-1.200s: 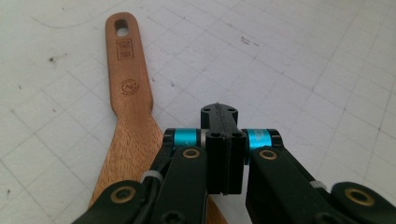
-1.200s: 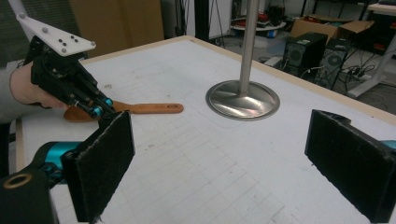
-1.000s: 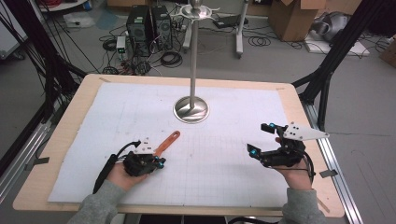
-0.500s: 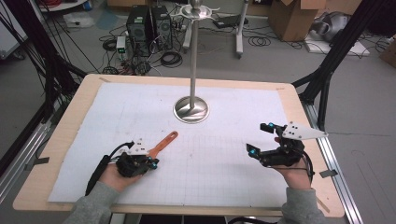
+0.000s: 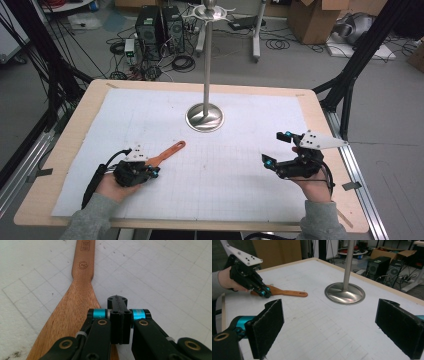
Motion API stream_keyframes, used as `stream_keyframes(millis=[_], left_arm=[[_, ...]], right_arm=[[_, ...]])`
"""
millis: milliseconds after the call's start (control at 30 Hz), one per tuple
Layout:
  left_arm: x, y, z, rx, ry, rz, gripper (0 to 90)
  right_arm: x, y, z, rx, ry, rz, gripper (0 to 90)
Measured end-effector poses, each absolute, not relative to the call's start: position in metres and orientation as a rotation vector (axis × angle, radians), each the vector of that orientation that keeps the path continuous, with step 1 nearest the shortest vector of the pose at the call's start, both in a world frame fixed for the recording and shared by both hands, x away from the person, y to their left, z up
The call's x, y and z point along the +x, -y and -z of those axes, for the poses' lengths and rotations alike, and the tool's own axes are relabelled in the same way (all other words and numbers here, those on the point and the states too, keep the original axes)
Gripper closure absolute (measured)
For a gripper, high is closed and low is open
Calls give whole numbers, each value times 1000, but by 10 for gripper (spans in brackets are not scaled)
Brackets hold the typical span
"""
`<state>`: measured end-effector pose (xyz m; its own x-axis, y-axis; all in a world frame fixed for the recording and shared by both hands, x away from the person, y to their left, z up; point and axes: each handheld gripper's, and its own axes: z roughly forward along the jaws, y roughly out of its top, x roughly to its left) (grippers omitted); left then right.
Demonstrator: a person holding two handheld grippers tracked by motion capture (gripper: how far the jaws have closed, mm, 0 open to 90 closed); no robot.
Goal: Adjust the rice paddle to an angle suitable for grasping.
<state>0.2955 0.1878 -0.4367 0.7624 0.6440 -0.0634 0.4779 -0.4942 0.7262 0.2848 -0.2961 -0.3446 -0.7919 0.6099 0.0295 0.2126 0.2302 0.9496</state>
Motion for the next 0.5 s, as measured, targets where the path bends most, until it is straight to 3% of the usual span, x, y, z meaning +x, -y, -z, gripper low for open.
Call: stream_keyframes(millis=[233, 500], left_arm=[[297, -193, 429, 2123, -837, -302, 895], [296, -195, 422, 2093, -829, -318, 826]], right_arm=[[284, 297, 344, 763, -2158, -1584, 70], [283, 298, 343, 759, -2153, -1584, 70]])
